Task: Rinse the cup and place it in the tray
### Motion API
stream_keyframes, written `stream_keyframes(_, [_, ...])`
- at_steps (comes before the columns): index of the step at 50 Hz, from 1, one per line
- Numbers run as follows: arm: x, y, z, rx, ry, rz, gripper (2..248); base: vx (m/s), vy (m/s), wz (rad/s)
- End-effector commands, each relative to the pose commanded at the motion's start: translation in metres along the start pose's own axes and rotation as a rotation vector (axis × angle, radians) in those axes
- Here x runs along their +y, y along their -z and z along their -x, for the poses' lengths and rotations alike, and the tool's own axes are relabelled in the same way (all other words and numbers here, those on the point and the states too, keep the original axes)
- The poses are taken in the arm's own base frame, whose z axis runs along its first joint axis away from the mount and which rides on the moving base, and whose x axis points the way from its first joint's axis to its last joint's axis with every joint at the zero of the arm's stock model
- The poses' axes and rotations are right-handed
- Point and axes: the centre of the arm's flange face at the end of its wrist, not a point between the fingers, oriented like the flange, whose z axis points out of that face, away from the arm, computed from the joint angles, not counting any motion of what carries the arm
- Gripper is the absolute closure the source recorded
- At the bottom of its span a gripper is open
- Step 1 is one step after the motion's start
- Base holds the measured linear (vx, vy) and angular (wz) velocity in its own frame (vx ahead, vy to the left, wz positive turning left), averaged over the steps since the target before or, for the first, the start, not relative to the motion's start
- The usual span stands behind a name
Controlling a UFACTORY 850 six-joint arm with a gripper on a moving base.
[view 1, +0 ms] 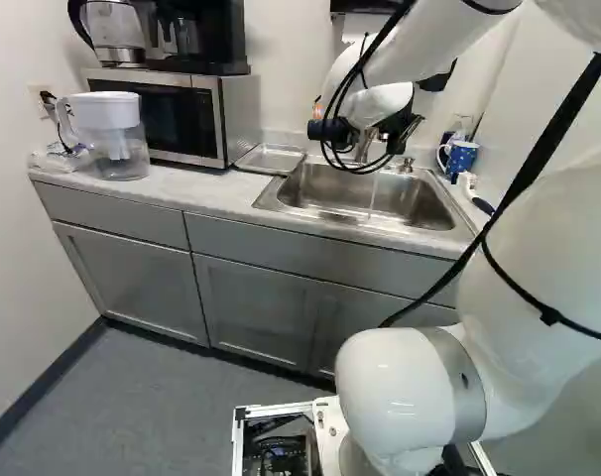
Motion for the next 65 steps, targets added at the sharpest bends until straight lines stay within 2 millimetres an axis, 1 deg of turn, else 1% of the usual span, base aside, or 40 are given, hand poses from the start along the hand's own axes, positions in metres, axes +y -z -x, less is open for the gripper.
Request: stream_keyframes(65, [0.0000,0.0000,0.0000,0.000,0.683,0.000,125,0.000,0.000,0.000])
